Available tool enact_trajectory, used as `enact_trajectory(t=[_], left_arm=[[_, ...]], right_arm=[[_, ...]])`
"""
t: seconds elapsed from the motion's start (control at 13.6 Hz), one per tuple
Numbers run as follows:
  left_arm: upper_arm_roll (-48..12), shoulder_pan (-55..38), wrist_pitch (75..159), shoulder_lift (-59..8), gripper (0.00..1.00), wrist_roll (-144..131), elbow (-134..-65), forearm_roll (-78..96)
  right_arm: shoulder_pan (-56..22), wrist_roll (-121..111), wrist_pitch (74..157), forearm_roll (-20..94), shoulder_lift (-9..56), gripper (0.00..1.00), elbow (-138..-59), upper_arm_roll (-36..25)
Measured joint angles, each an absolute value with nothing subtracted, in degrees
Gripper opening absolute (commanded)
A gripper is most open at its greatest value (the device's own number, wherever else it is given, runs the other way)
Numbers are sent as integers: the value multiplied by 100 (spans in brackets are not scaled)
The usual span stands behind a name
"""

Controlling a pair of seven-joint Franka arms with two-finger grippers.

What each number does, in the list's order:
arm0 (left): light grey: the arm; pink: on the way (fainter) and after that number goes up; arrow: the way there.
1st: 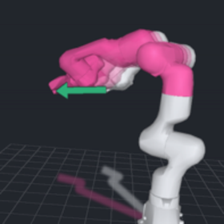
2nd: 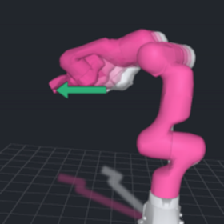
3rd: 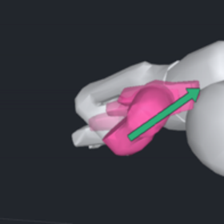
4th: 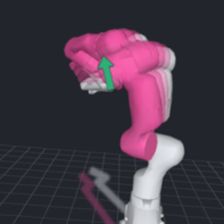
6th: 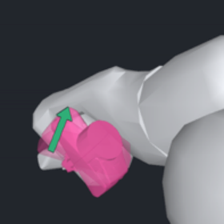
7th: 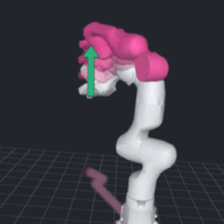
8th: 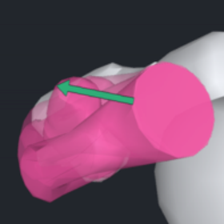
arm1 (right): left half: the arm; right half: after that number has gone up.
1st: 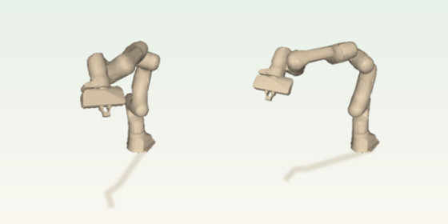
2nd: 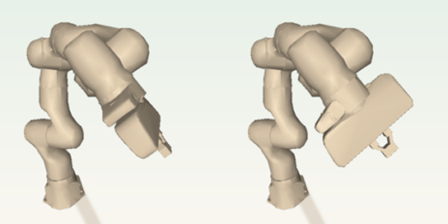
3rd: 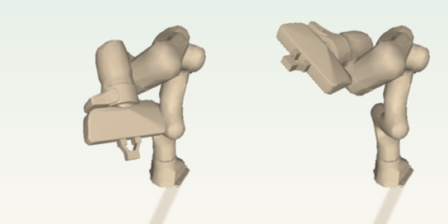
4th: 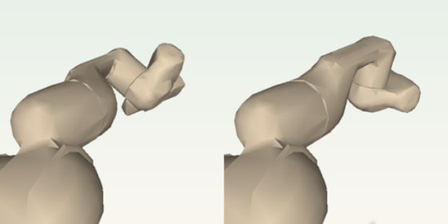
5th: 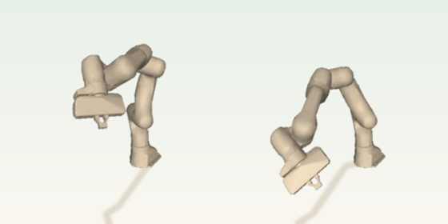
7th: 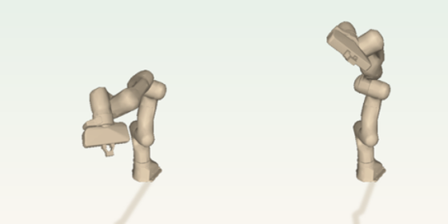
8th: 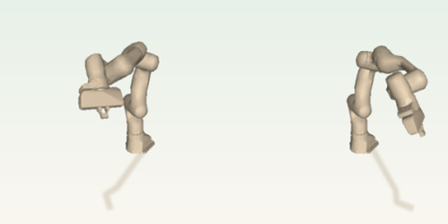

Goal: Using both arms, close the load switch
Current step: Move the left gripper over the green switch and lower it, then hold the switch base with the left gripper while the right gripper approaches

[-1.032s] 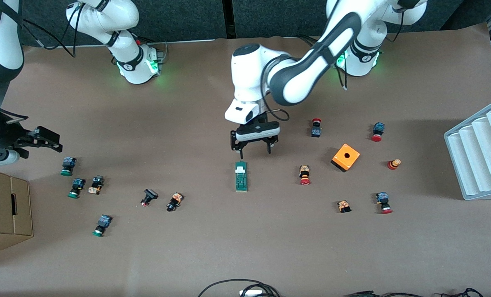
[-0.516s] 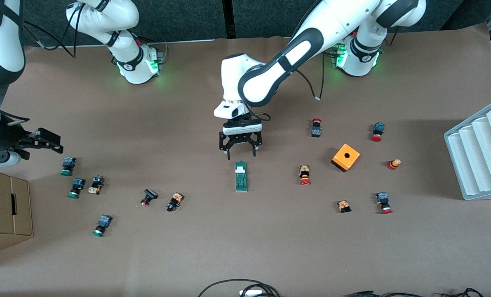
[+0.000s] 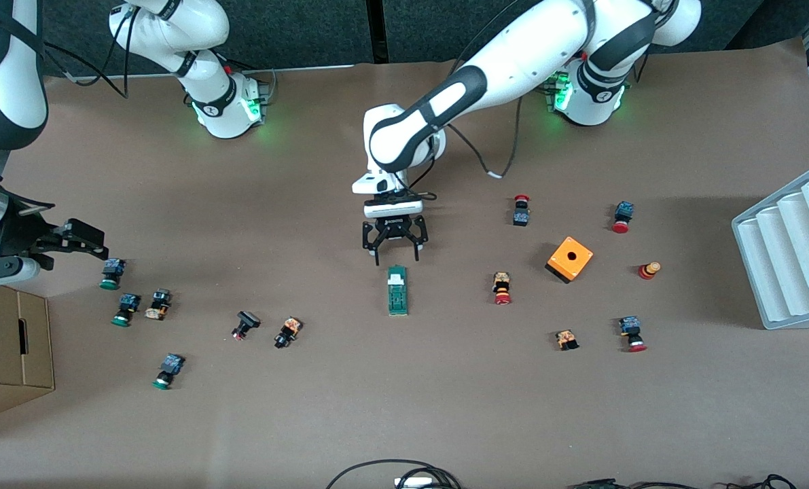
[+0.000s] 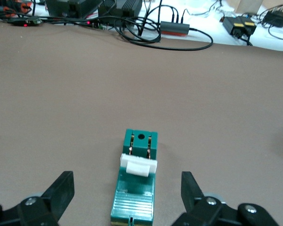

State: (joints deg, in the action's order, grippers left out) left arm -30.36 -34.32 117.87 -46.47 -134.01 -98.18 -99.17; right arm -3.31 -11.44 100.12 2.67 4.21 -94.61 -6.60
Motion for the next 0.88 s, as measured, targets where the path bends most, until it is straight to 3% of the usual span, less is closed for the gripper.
enact_trajectory(t=[0.37, 0.88], left_arm=[[-3002, -3477, 11275, -5232, 99, -13881, -9698, -10929], [-2928, -3868, 10965, -5692, 99, -13916, -9237, -10995]], right_arm=[[-483, -811, 10139, 355, 539, 100, -9461, -653], [-1210, 760, 10652, 359, 1017, 100, -9462, -642]])
